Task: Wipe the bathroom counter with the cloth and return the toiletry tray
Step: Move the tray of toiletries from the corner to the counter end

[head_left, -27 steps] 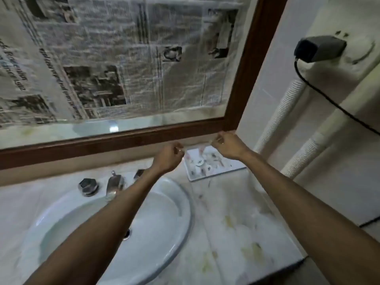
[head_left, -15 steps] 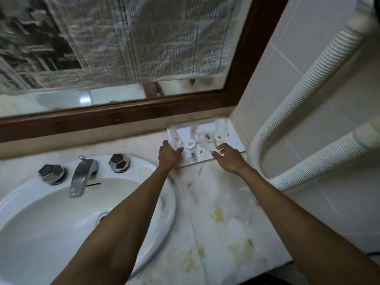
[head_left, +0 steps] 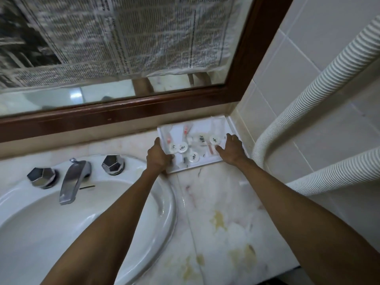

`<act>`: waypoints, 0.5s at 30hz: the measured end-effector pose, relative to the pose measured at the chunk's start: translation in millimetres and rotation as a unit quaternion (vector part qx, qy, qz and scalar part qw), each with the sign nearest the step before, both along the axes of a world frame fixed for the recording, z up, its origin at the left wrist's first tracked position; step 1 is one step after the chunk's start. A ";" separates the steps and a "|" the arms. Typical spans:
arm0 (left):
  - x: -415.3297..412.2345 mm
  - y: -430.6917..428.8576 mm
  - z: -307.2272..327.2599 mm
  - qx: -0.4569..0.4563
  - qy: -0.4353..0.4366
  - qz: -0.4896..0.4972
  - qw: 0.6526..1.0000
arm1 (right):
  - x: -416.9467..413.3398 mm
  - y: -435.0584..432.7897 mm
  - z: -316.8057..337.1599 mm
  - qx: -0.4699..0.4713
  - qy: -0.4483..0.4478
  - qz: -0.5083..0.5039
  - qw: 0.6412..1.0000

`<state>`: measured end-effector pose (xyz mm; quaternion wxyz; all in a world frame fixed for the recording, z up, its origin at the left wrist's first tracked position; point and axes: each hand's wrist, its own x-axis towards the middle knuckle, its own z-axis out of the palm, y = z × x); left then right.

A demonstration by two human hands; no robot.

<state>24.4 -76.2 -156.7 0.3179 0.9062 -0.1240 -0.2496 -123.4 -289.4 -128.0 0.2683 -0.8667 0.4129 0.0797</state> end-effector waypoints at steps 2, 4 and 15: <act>3.5 1.7 -2.8 0.003 0.009 -0.007 1.000 | 3.5 -5.1 -6.3 0.004 0.015 -0.012 1.000; 6.8 2.4 -4.5 -0.009 0.032 0.004 0.999 | 8.1 -11.5 -12.5 0.027 -0.002 -0.053 0.998; -0.5 23.0 13.2 -0.043 -0.004 0.030 0.999 | 6.8 -6.6 -19.8 0.096 -0.125 -0.185 0.970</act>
